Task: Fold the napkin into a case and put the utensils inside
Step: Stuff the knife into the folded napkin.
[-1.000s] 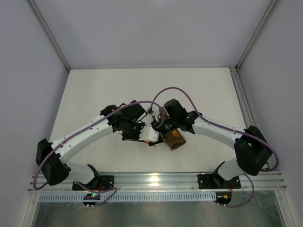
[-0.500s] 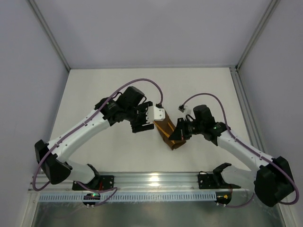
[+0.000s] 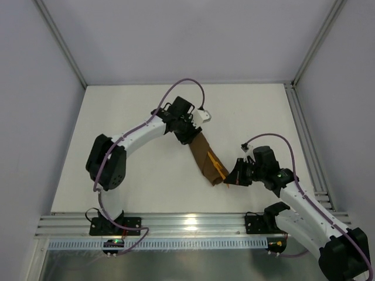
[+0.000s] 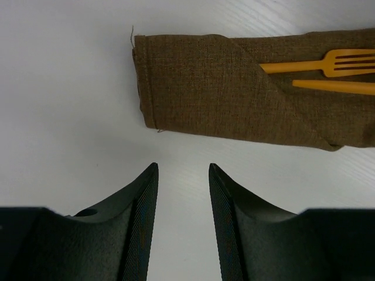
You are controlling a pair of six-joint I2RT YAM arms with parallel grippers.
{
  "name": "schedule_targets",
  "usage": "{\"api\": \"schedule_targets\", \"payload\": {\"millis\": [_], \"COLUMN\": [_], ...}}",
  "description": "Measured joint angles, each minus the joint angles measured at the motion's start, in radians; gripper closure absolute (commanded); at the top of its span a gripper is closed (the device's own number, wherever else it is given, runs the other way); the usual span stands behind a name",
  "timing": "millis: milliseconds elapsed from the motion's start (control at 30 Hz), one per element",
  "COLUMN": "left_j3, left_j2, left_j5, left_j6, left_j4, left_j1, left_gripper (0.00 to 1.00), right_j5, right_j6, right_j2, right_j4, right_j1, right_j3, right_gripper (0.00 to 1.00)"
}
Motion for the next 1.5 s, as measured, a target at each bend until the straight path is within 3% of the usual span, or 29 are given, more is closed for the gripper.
{"api": "schedule_targets", "payload": {"millis": [200, 700, 1167, 1500], "left_j3": [0.006, 0.028, 0.03, 0.029], "left_j2": [0.145, 0.251, 0.255, 0.255], "left_j5": [0.012, 0.017, 0.017, 0.017], "left_j6": [-0.063, -0.114, -0.114, -0.114], "left_j4": [0.055, 0.132, 0.137, 0.138], "left_j1": [-0.005, -0.011, -0.016, -0.018], "left_gripper": [0.57, 0.6, 0.63, 0.63], "right_j5": [-0.003, -0.065, -0.106, -0.105], "right_j6": [0.051, 0.064, 0.047, 0.088], "right_j2": [0.003, 0.135, 0.397, 0.537], "right_j4": [0.01, 0.152, 0.252, 0.389], "right_j1": [0.0, 0.0, 0.0, 0.014], "right_j3": [-0.085, -0.094, 0.043, 0.051], "right_gripper": [0.97, 0.97, 0.97, 0.97]}}
